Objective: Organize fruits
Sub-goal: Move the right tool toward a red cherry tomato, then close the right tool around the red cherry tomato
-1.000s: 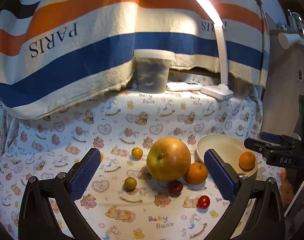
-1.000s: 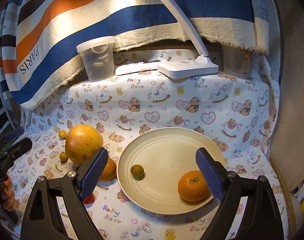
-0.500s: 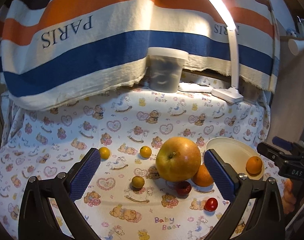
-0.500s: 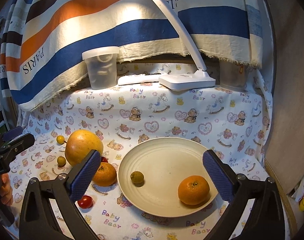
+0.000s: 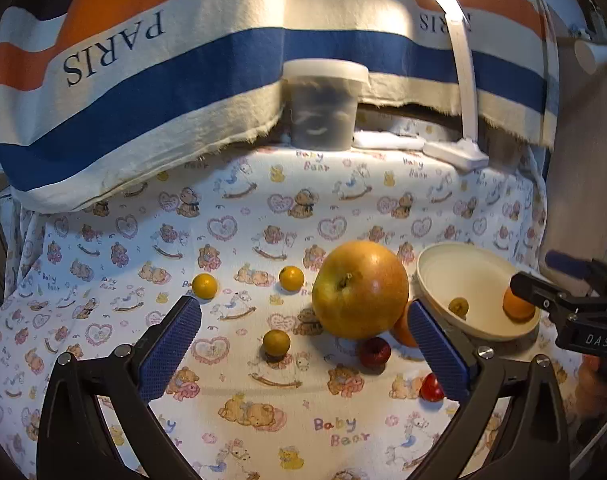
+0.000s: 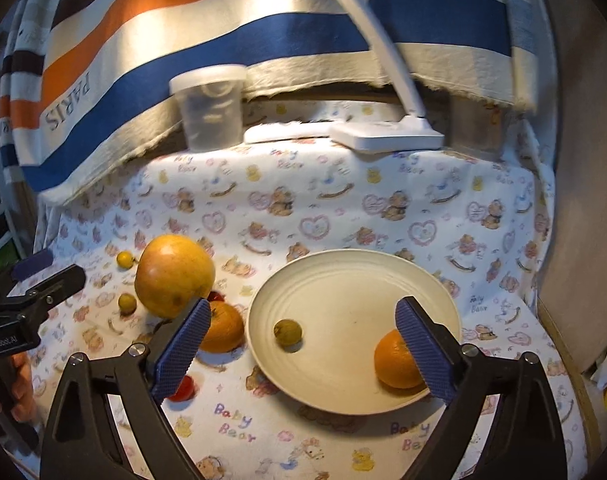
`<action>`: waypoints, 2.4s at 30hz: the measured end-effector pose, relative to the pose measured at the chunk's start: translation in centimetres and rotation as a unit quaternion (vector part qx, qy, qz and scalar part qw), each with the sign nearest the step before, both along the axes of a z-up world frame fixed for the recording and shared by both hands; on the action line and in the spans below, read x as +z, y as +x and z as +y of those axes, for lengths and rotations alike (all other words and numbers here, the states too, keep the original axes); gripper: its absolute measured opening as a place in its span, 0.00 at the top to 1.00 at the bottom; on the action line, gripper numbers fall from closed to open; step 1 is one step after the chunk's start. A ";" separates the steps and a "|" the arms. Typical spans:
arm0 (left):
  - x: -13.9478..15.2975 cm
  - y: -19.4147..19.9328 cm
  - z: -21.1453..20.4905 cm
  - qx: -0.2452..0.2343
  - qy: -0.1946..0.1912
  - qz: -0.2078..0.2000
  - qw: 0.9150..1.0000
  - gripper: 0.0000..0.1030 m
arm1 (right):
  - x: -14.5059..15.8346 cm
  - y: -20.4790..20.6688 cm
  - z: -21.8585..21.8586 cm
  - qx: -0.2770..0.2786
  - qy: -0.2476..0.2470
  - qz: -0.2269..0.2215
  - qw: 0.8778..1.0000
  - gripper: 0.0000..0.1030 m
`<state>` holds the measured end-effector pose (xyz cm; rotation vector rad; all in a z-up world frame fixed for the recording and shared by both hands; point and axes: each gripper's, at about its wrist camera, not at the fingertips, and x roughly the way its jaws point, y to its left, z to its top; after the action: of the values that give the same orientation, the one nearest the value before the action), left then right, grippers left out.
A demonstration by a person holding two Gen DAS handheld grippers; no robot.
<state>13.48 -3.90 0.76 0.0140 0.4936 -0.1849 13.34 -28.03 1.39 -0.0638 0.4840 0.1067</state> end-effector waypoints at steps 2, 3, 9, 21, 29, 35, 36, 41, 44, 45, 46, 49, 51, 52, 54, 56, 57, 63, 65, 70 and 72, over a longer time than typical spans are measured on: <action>-0.1 0.3 -0.2 -0.007 0.008 0.017 1.000 0.00 | -0.2 0.1 0.3 0.006 -0.013 0.001 1.000 0.08; -0.2 0.4 -0.2 -0.009 0.007 0.023 1.000 0.00 | -0.3 0.0 0.4 0.012 -0.013 0.006 1.000 0.08; -0.1 0.4 0.1 -0.010 0.000 0.029 1.000 0.00 | -0.9 0.2 1.7 0.063 -0.008 0.038 0.997 0.24; 0.3 0.6 0.4 -0.003 -0.012 0.028 1.000 0.00 | -2.2 1.0 2.9 0.165 0.070 0.135 0.974 0.46; 0.4 0.9 1.6 0.004 -0.044 0.046 0.998 0.01 | -4.1 1.7 5.0 0.170 0.061 0.182 0.967 0.61; 0.8 0.5 1.4 0.010 -0.033 0.032 0.999 0.00 | -5.5 1.6 6.8 0.173 0.035 0.198 0.964 0.61; 0.9 0.5 1.4 0.012 -0.029 0.029 0.999 0.00 | -5.6 1.6 7.0 0.173 0.032 0.201 0.964 0.61; 0.9 0.5 1.5 0.016 -0.026 0.029 0.999 0.00 | -5.9 2.2 7.5 0.164 0.019 0.206 0.964 0.61; 0.9 0.5 1.5 0.016 -0.026 0.028 0.999 0.01 | -6.0 2.6 7.4 0.156 0.019 0.215 0.964 0.66; 0.9 0.5 1.5 0.017 -0.026 0.027 0.999 0.00 | -6.0 2.8 7.4 0.157 0.020 0.218 0.963 0.67; 0.9 0.5 1.6 0.018 -0.027 0.027 0.999 0.01 | -5.9 2.8 7.4 0.157 0.019 0.219 0.963 0.68; 1.0 0.5 1.7 0.020 -0.029 0.027 0.999 0.01 | -6.0 2.8 7.5 0.158 0.019 0.218 0.963 0.73; 1.1 0.4 1.8 0.022 -0.028 0.025 0.999 0.00 | -6.1 2.8 7.5 0.151 0.021 0.207 0.966 0.73; 1.1 0.4 1.9 0.024 -0.027 0.024 0.999 0.01 | -6.1 2.7 7.4 0.146 0.022 0.205 0.968 0.73; 1.1 0.5 1.9 0.025 -0.024 0.022 0.999 0.01 | -5.9 2.4 7.0 0.134 0.026 0.181 0.974 0.73; 1.2 0.7 2.1 0.022 -0.025 0.025 0.999 0.01 | -5.5 2.1 6.5 0.128 0.029 0.163 0.978 0.73; 1.1 0.9 2.2 0.020 -0.027 0.027 0.999 0.01 | -5.3 2.0 6.3 0.125 0.032 0.157 0.979 0.73; 0.2 2.8 3.4 0.028 -0.016 0.034 0.999 0.08 | -3.5 1.6 4.7 0.109 0.051 0.122 0.985 0.73; -0.4 3.5 3.7 0.030 -0.013 0.036 0.999 0.10 | -3.2 1.6 4.2 0.104 0.057 0.117 0.986 0.73; -1.5 4.8 3.4 0.025 0.008 0.051 0.998 0.18 | -2.6 1.7 3.1 0.083 0.062 0.110 0.989 0.73; -2.1 5.5 3.4 0.011 -0.008 0.077 0.997 0.21 | -2.3 1.6 2.8 0.074 0.060 0.102 0.990 0.73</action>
<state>18.97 -0.51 -1.37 -0.0220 0.6464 -0.1693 14.93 -25.18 -0.94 0.0306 0.6766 0.2898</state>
